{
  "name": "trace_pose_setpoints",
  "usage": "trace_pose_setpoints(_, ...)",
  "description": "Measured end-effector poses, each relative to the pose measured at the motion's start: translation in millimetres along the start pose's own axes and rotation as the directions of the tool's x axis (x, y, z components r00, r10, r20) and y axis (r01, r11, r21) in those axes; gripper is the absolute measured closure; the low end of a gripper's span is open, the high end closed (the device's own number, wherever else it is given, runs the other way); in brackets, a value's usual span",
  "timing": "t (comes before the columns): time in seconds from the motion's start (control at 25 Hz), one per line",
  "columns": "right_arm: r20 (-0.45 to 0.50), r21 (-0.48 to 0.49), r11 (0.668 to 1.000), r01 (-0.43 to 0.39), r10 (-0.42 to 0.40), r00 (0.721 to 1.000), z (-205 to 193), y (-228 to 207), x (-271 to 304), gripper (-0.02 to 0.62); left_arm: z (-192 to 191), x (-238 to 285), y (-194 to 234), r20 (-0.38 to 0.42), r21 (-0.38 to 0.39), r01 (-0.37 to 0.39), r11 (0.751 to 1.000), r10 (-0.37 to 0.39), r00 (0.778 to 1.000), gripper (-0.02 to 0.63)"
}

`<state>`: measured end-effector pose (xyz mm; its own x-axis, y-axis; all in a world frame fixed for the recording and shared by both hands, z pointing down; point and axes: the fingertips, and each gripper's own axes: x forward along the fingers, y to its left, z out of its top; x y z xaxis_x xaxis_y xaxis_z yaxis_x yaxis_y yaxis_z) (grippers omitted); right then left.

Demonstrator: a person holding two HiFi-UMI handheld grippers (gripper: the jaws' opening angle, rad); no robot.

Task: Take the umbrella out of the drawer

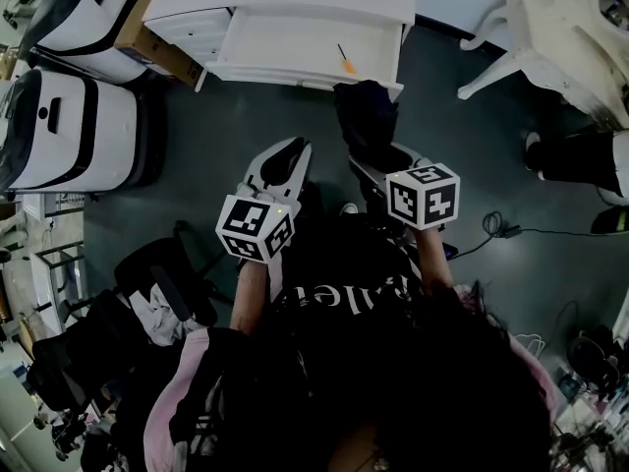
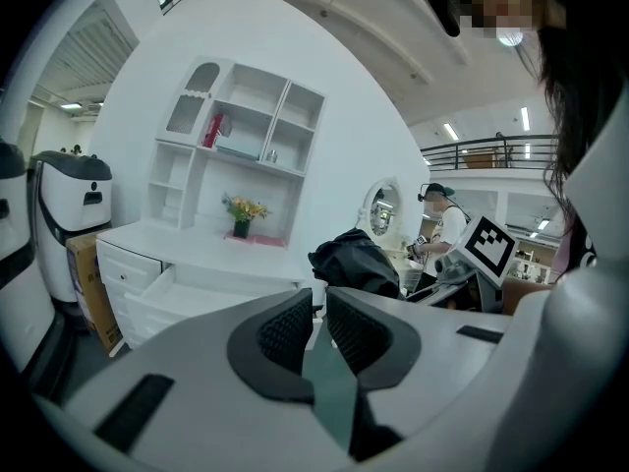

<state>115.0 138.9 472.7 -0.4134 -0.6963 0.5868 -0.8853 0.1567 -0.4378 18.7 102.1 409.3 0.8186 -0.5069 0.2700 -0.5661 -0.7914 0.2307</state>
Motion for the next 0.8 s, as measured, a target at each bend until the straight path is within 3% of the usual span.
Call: trace_pose_setpoints(0.8, 0.034, 0.011, 1.000, 0.009, -0.009, 0.999, -9.6, 1.2, -24.8, 0.310, -4.1, -6.4, -30.5, 0.017, 0.023, 0.034, 0.999, -0.035, 0.999, 0.558)
